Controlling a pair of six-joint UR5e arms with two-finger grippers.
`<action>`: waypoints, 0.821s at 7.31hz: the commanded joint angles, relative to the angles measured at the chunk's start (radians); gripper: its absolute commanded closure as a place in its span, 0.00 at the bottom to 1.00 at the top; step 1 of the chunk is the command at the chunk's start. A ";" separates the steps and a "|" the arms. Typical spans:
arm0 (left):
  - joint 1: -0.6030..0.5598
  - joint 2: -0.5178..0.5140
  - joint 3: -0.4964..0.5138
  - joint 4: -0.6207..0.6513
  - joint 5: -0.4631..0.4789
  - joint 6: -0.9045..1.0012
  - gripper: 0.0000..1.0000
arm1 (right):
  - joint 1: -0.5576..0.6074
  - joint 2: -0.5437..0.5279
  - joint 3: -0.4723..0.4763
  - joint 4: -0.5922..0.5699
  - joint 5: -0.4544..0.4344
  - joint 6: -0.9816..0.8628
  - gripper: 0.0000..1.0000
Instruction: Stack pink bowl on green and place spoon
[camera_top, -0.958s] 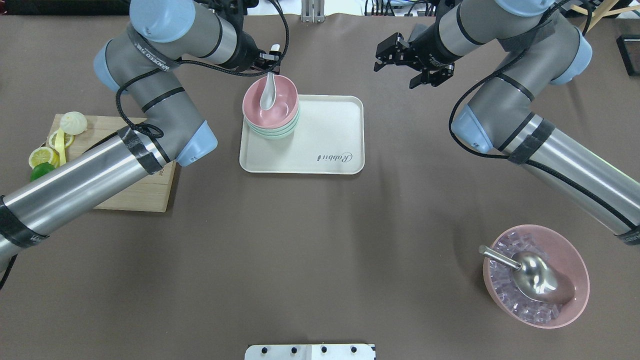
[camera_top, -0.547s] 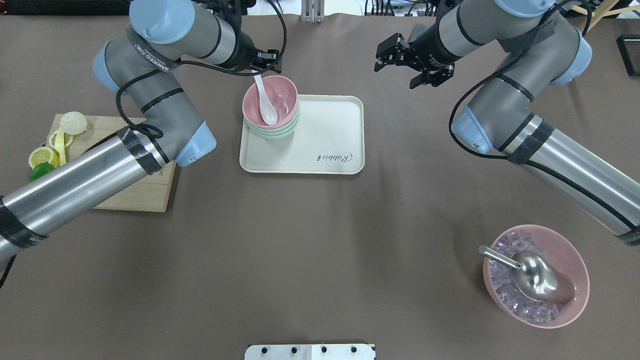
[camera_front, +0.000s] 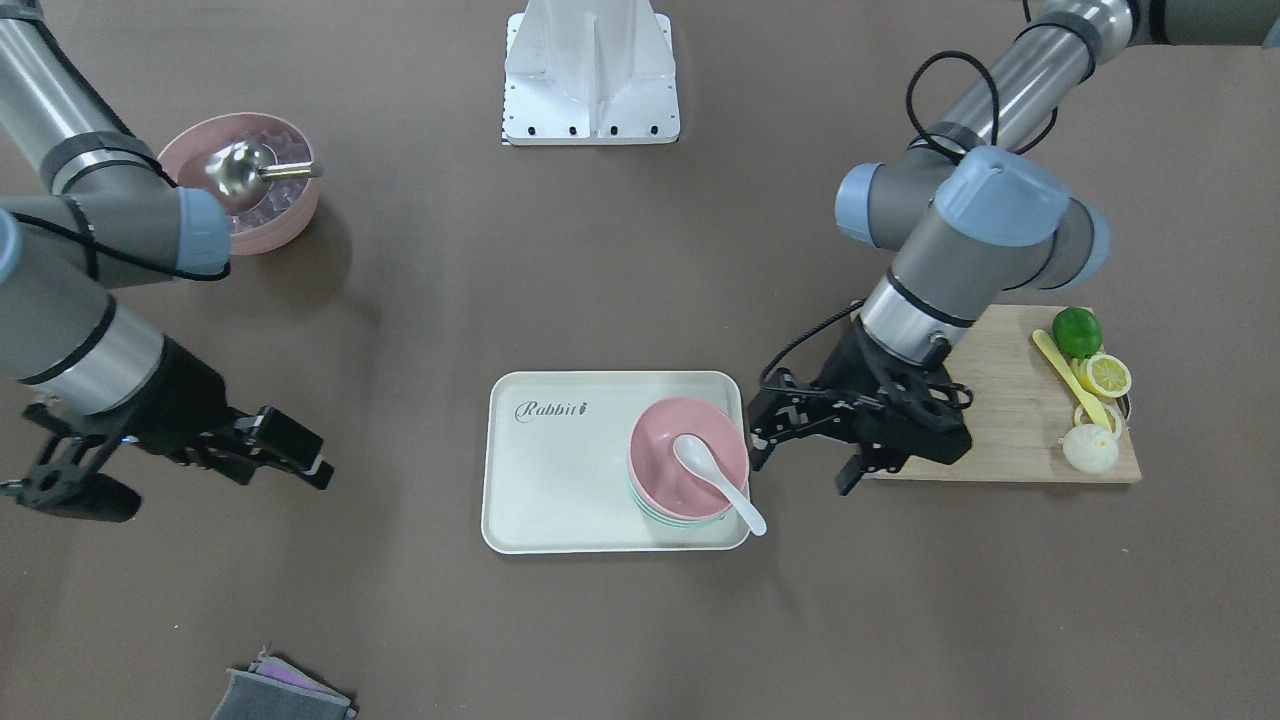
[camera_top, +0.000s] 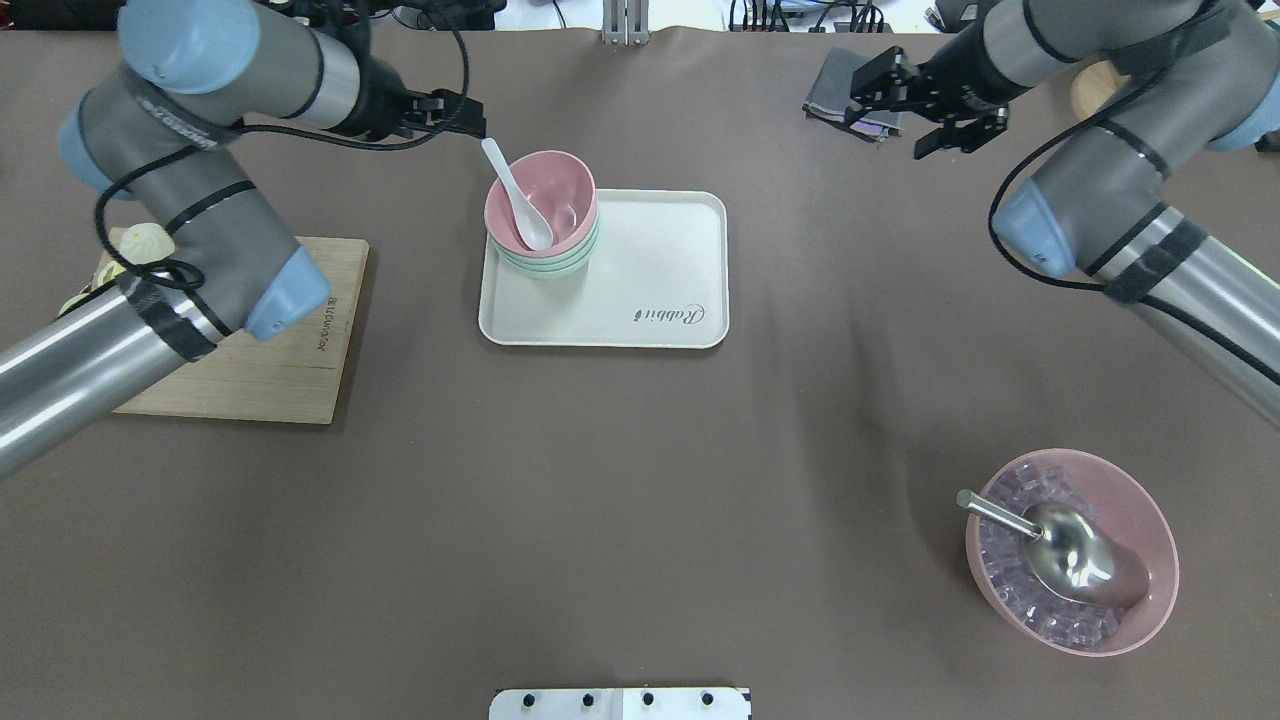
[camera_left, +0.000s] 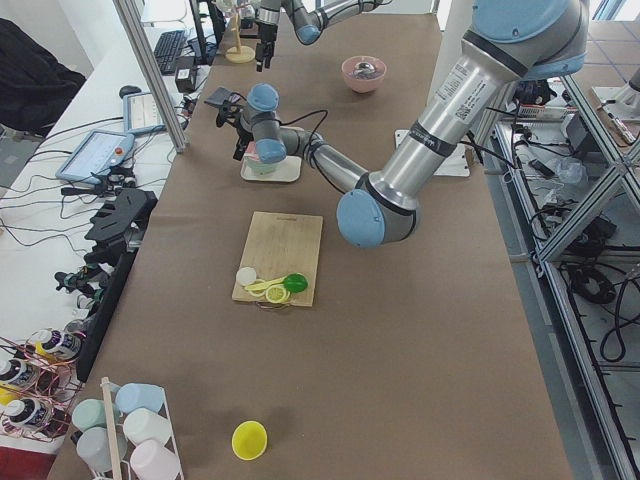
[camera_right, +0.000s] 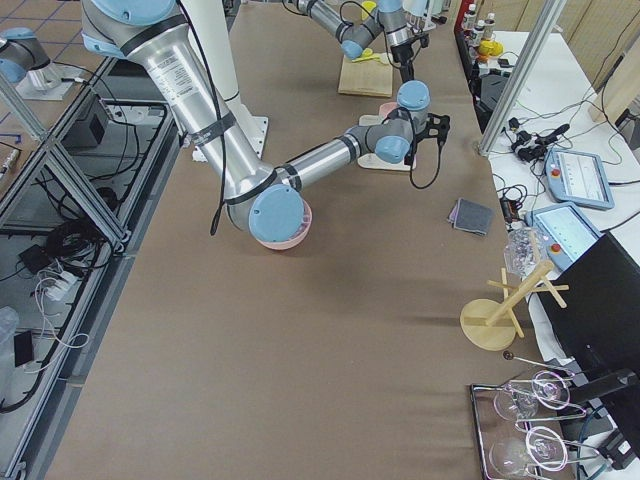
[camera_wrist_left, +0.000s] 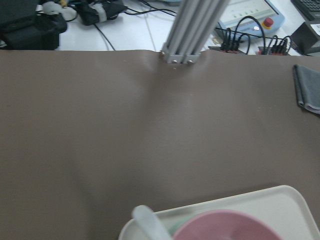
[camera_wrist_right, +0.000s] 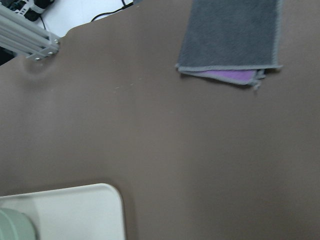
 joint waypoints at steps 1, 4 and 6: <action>-0.145 0.164 -0.080 -0.005 -0.153 0.006 0.02 | 0.129 -0.145 0.020 -0.164 0.020 -0.386 0.00; -0.382 0.307 -0.076 0.109 -0.384 0.415 0.02 | 0.255 -0.282 0.008 -0.354 0.016 -0.801 0.00; -0.457 0.350 -0.074 0.352 -0.387 0.611 0.02 | 0.360 -0.311 0.022 -0.540 0.023 -0.980 0.00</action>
